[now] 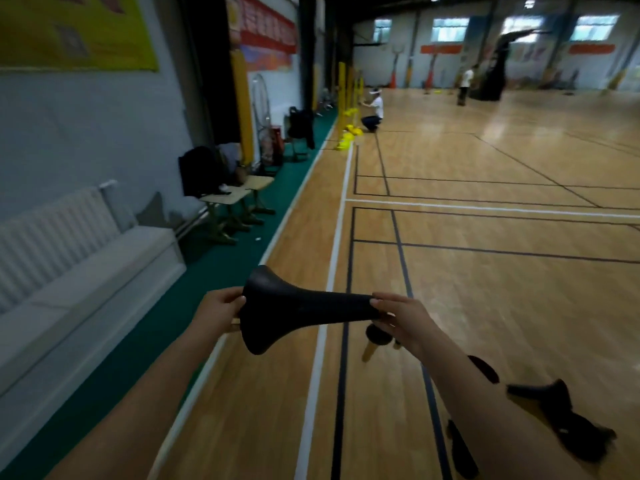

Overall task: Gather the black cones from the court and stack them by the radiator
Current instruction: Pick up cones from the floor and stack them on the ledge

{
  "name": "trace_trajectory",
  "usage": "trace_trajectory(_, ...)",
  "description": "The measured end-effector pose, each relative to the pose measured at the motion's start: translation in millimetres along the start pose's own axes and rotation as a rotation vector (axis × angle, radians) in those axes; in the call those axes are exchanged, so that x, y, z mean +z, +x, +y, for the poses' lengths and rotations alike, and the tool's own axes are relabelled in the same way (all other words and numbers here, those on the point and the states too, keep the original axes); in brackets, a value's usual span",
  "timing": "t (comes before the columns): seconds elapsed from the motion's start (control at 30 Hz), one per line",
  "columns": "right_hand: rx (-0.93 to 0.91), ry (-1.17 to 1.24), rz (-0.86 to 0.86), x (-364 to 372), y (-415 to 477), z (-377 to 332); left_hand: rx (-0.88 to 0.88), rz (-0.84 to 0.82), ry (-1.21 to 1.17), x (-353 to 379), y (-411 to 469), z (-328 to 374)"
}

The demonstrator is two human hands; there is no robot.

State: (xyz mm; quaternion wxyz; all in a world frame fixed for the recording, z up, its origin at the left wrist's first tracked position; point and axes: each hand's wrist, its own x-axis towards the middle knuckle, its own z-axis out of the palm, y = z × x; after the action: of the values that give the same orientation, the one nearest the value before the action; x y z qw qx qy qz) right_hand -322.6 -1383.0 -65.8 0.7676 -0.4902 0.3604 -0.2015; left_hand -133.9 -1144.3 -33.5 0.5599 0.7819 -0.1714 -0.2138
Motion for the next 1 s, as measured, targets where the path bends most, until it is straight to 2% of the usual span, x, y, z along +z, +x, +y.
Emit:
trace_trajectory(0.23,0.046,-0.149,-0.197,126,-9,20,-0.08,0.229,-0.026,-117,-40,-50)
trace_trajectory(0.47,0.155,-0.23,-0.406,275,-26,73,-0.156,0.426,-0.081,-253,-90,-103)
trace_trajectory(0.6,0.166,-0.297,-0.519,389,-61,121,-0.217,0.556,-0.097,-353,-134,-140)
trace_trajectory(0.67,0.165,-0.299,-0.535,417,-74,131,-0.237,0.579,-0.109,-377,-143,-150)
trace_trajectory(0.87,0.205,-0.382,-0.743,546,-136,188,-0.32,0.822,-0.159,-486,-210,-195)
trace_trajectory(1.0,0.202,-0.452,-0.856,607,-165,222,-0.364,0.959,-0.212,-531,-251,-219)
